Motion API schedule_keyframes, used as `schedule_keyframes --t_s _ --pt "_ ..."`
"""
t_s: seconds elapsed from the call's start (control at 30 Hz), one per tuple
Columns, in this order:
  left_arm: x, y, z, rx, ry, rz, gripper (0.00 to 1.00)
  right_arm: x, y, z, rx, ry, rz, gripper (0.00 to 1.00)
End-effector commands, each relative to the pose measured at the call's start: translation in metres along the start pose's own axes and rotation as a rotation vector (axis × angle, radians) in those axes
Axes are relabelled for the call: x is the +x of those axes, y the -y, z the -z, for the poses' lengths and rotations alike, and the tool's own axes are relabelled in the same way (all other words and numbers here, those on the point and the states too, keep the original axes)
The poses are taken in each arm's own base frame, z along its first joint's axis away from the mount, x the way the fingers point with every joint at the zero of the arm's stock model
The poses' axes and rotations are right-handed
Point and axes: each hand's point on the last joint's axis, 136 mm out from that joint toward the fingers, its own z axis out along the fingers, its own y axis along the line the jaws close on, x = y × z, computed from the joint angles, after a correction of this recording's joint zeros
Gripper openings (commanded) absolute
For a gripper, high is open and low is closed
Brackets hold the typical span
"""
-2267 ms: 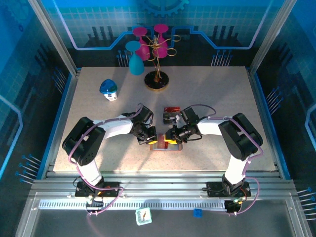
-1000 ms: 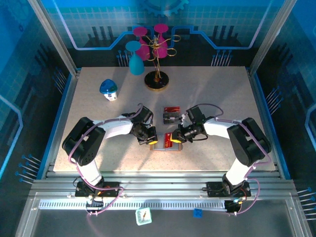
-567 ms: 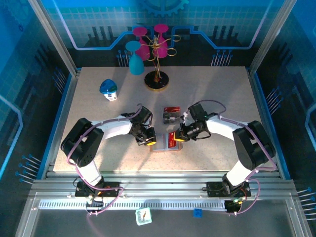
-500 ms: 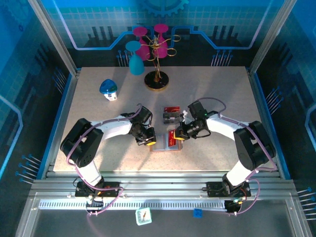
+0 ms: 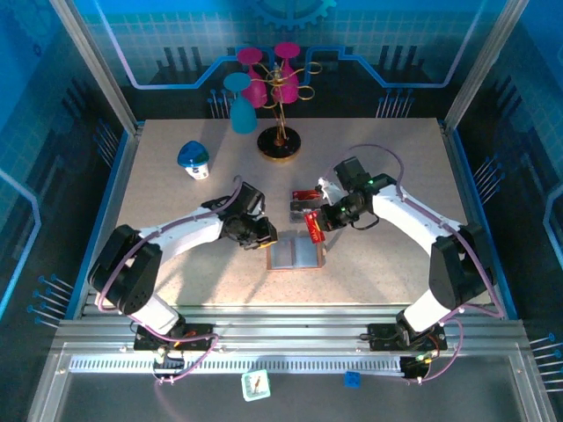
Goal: Take the credit cards out of the card holder
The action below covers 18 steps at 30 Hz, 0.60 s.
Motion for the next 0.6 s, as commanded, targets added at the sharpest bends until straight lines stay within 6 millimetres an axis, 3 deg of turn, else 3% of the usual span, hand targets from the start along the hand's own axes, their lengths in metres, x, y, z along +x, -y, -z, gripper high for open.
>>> schedule_keyframes --t_s 0.0,0.27,0.57 --pt "-0.007 -0.012 0.008 -0.01 0.049 0.009 0.21 0.008 0.008 0.02 0.107 -0.043 0.217 0.0" --pt "-0.014 -0.028 0.018 0.017 0.085 0.065 0.21 -0.012 0.008 0.042 0.174 -0.015 0.53 0.0" --pt "-0.012 -0.037 0.022 0.023 0.096 0.088 0.21 -0.025 0.019 0.049 0.236 -0.147 0.803 0.0"
